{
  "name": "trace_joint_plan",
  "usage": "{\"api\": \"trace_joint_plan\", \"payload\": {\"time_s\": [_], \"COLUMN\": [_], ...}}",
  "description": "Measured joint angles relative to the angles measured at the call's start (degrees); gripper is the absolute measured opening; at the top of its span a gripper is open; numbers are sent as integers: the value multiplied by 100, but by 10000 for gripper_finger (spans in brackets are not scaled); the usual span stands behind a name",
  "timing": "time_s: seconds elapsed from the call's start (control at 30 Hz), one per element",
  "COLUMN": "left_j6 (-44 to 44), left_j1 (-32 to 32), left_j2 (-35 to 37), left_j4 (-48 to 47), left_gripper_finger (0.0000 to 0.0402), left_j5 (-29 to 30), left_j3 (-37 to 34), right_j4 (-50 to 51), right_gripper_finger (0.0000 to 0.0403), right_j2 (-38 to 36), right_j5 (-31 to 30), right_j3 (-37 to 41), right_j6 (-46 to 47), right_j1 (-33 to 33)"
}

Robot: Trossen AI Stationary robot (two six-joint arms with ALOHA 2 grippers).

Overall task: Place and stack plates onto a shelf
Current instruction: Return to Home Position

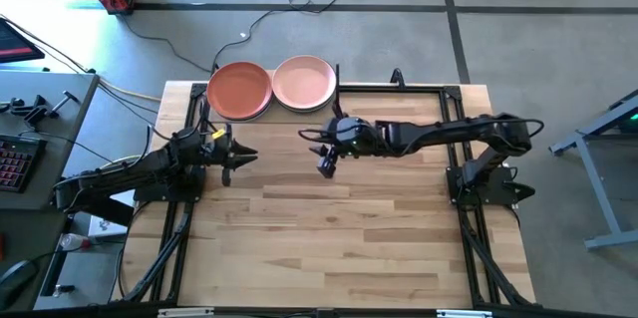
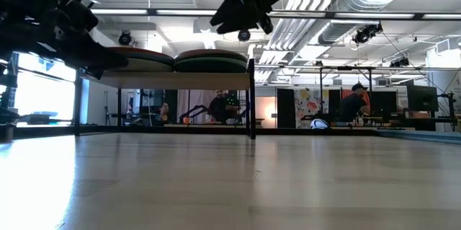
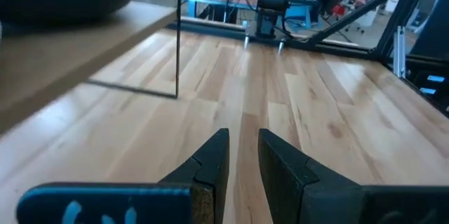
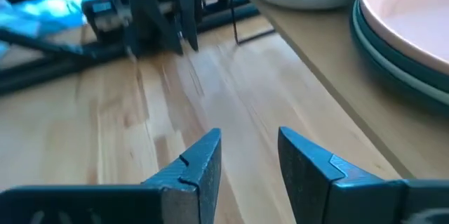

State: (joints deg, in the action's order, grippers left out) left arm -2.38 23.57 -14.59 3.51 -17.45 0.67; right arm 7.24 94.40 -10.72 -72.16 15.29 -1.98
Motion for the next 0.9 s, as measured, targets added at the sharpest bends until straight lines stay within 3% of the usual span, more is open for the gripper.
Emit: {"api": "trace_joint_plan", "payload": {"time_s": [0.23,0.43,0.53,0.77,0.9], "left_j6": [-329,-637,-434,43,47], "left_j1": [2,2,2,2,2], "left_j2": [-45,-190,-250,-286,-286], "left_j4": [-75,-145,-145,-153,-151], "left_gripper_finger": [66,66,66,66,66], "left_j5": [399,880,929,931,931], "left_j3": [2,2,2,2,2], "right_j4": [1205,2341,2080,-109,-663], "right_gripper_finger": [124,124,124,124,124], "right_j2": [-428,-1466,-2429,-4970,-6005], "right_j5": [-2,-159,-258,-243,-126], "right_j3": [0,110,917,3770,4934], "right_j6": [-458,-878,-853,-212,-14], "right_j1": [-41,-69,-92,-36,61]}}
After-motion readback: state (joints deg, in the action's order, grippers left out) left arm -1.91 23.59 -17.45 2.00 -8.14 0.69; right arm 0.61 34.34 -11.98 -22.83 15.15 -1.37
